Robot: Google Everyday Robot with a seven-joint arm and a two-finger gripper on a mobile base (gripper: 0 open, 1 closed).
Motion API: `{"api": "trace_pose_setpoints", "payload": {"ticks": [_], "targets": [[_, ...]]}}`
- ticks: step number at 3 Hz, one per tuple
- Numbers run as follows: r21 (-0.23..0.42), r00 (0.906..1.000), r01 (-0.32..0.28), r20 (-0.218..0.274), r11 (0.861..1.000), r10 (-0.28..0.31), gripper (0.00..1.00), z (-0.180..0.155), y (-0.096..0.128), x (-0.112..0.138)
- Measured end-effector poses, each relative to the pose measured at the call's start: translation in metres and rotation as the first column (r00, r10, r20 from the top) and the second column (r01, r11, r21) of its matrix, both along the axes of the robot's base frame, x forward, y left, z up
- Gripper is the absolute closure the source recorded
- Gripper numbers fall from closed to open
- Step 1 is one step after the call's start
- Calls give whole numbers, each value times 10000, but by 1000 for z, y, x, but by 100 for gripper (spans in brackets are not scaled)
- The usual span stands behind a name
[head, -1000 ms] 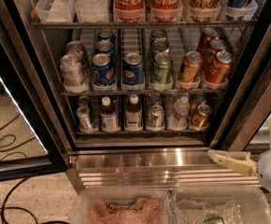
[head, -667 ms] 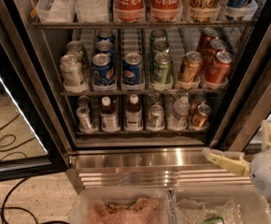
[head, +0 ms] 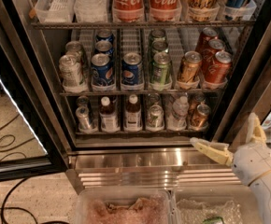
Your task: Pick coke can from middle shelf of fridge
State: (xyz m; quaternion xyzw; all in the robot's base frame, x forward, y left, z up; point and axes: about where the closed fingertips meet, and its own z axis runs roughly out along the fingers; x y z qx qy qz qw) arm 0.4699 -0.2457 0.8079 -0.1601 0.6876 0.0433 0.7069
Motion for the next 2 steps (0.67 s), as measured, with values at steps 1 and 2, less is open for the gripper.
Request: {"api": "trace_pose_setpoints", "payload": {"ticks": [1,2], "targets": [[-16,10000,-2,1,10000,2,0,0,0,0],[309,9994,210,266,9993,-219,0,-1,1,1]]}}
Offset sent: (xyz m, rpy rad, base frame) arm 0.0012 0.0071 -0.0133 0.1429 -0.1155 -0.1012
